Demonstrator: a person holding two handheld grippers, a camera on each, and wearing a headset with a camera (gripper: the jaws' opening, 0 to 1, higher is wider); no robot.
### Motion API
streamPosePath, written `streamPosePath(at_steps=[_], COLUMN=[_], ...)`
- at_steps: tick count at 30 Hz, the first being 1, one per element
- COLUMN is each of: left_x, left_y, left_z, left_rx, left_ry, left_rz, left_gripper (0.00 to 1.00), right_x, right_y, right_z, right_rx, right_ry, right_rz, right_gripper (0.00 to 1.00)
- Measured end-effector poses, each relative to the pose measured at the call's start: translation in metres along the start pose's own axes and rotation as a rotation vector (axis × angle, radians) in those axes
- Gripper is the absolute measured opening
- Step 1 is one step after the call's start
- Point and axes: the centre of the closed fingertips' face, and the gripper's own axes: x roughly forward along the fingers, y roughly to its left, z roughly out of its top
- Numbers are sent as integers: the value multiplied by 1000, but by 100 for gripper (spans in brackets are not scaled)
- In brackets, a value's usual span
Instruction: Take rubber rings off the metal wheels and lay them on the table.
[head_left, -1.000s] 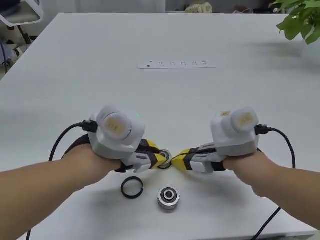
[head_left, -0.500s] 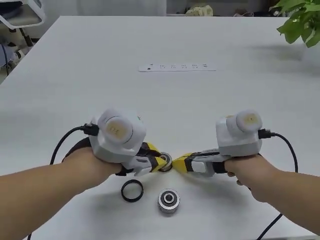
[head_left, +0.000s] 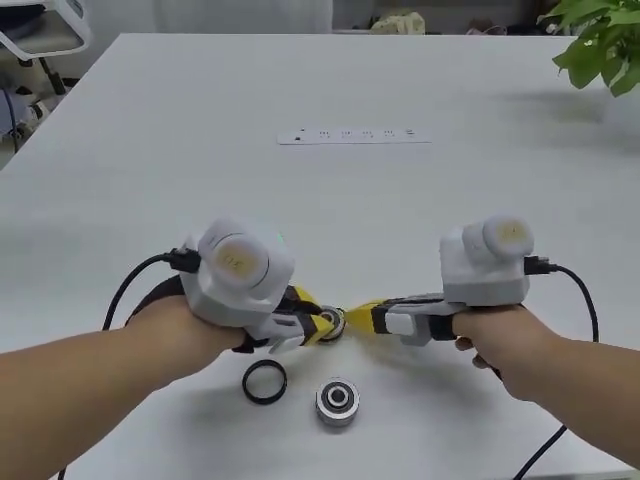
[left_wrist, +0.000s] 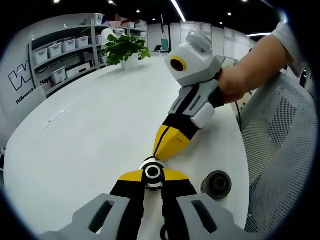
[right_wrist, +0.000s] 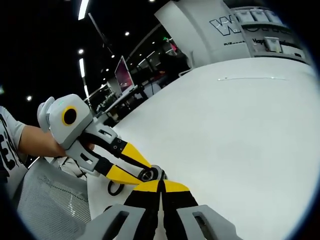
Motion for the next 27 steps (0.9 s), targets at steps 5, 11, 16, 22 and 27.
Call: streamPosePath(at_steps=[5,11,16,22,27], left_x=[0,0,0,0,0], left_y=[0,0,0,0,0], left_z=[0,0,0,0,0], left_rx=[1,3,3,2,1], left_ry=[1,4,3,2,1], left_rz=[0,-2,-2,0,1], left_gripper=[7,7,7,7,7], right_x=[0,0,0,1,0], right_y=[4,5,7,5,6], right_z=[0,1,1,2,3], right_rx=[6,8,6,-10,-27], right_ry=[-6,-8,-7,-1,4], right_rz=[5,12,11,12,16], right_gripper=[0,0,0,0,0])
